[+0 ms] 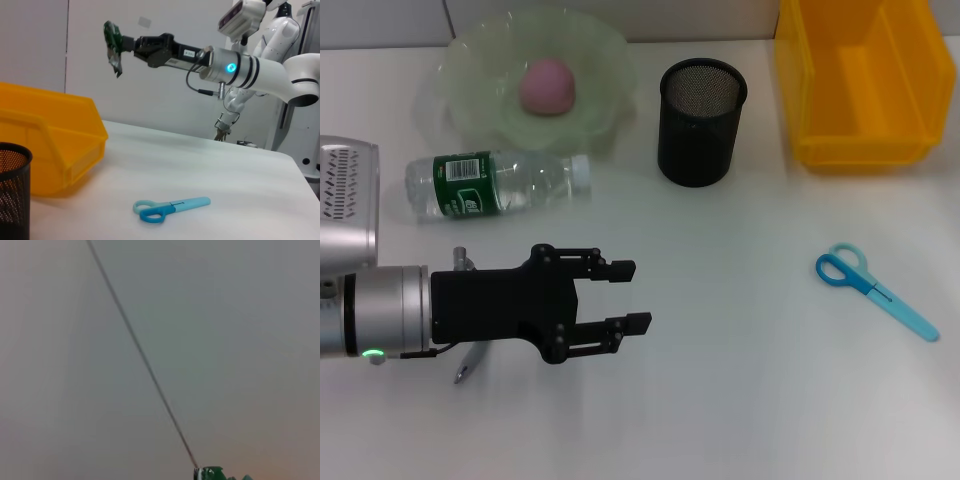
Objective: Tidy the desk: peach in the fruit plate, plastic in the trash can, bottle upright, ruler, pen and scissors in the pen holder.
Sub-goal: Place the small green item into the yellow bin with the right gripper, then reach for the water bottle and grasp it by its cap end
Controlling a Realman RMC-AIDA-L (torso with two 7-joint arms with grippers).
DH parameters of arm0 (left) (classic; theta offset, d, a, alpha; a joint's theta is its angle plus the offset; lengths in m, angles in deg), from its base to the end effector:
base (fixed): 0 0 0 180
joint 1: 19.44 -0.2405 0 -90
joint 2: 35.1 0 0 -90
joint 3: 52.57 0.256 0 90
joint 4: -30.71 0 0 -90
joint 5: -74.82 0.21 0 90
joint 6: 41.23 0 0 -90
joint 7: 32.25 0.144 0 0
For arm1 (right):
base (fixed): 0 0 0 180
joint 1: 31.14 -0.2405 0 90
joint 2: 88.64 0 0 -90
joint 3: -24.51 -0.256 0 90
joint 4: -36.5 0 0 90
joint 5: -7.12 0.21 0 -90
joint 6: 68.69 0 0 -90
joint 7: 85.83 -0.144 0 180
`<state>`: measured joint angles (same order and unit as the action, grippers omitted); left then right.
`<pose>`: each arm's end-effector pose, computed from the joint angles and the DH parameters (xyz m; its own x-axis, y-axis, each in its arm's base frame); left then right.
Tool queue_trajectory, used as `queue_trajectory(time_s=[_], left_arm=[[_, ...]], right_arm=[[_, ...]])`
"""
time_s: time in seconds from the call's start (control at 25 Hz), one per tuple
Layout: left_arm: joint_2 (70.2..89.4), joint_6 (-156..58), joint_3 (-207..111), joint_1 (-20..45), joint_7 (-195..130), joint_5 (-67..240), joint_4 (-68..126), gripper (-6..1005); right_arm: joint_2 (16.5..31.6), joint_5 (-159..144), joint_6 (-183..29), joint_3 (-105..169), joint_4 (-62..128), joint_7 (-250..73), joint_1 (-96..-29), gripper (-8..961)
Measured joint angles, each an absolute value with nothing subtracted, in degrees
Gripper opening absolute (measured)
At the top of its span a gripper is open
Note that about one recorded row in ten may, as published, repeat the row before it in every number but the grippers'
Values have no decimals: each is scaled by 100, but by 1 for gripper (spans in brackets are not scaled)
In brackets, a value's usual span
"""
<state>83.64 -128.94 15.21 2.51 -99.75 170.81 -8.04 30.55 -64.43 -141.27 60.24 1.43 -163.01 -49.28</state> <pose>-0.2515 0.2828 -0.0433 0.8557 0.1757 0.4867 0.2323 -0.9709 -0.0579 0.3305 0.3309 0.0886 0.3393 -0.0801 -0.9373 -0.8798 -0.3796 -0.2860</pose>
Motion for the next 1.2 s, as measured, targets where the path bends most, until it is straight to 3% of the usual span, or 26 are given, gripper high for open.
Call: queue_trajectory(time_s=[0.36,0.64,0.92,0.96,1.2], left_arm=[[8364,-12897,1519,253,-9846,17008,-716,591],[8358,-12897,1519,251,-9846,17000,-717,591],[8354,-12895,1490,258,-9850,16755,-721,592],[8351,-12894,1467,259,-9864,16680,-724,592],[8329,-12896,1202,277,-10190,16323,-785,592]], right_arm=[[3045,-6974,-13432,6135,395,-16243,-5484,42],[3052,-7193,-13498,6135,407,-16102,-5551,49],[3060,-7195,-13608,6132,432,-16095,-5502,218],[3053,-7198,-14002,6131,534,-15906,-5468,315],[3057,-7232,-15518,6096,954,-15070,-5284,319]])
